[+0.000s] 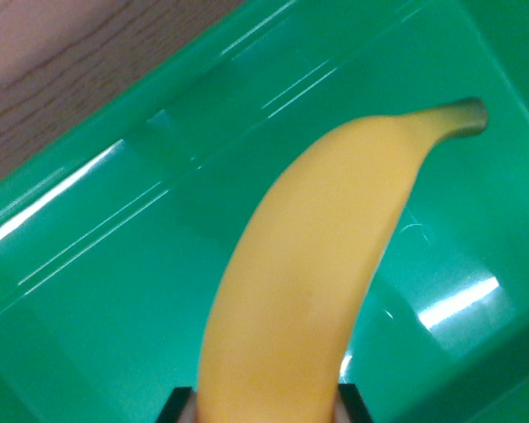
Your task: Pick fruit
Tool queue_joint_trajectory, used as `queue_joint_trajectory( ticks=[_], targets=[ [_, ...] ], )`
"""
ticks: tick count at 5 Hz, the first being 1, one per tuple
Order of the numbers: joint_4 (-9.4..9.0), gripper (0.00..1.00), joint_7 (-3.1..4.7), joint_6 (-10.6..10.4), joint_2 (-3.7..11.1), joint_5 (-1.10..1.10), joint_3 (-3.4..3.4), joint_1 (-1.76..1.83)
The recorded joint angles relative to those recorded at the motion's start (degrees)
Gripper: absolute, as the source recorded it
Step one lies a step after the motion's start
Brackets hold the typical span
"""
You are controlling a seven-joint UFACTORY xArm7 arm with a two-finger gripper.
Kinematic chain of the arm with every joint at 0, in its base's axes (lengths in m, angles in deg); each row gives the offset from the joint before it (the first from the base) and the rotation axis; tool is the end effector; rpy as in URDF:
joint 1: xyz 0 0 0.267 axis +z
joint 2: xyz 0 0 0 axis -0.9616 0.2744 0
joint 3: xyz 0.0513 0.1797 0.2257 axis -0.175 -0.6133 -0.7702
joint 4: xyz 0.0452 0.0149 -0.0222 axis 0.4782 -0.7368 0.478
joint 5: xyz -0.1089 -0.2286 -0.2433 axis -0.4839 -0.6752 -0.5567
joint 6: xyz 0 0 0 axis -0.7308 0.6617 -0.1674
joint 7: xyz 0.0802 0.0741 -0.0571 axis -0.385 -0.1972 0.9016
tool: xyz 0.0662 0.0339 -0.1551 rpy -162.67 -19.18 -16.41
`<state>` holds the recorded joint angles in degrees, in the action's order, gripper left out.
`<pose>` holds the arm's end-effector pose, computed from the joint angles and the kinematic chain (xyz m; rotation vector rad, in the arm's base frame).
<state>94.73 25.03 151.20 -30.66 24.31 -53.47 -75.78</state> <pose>0.4765 0.0305 0.1902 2.9630 -0.9459 -0.2145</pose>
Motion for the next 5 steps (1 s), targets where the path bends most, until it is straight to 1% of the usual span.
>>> queue_joint_trajectory(
  ticks=[1, 2, 3, 4, 5],
  targets=[
    [1.61, 1.00, 0.01, 2.62, -1.01, 0.08, -0.03, -0.04],
    [1.61, 1.00, 0.01, 2.62, -1.01, 0.08, -0.03, -0.04],
    [3.20, 1.00, 0.02, 5.20, -2.00, 0.16, -0.05, -0.08],
    [3.20, 1.00, 0.02, 5.20, -2.00, 0.16, -0.05, -0.08],
    [4.69, 1.00, 0.03, 7.62, -2.93, 0.23, -0.08, -0.11]
  ],
)
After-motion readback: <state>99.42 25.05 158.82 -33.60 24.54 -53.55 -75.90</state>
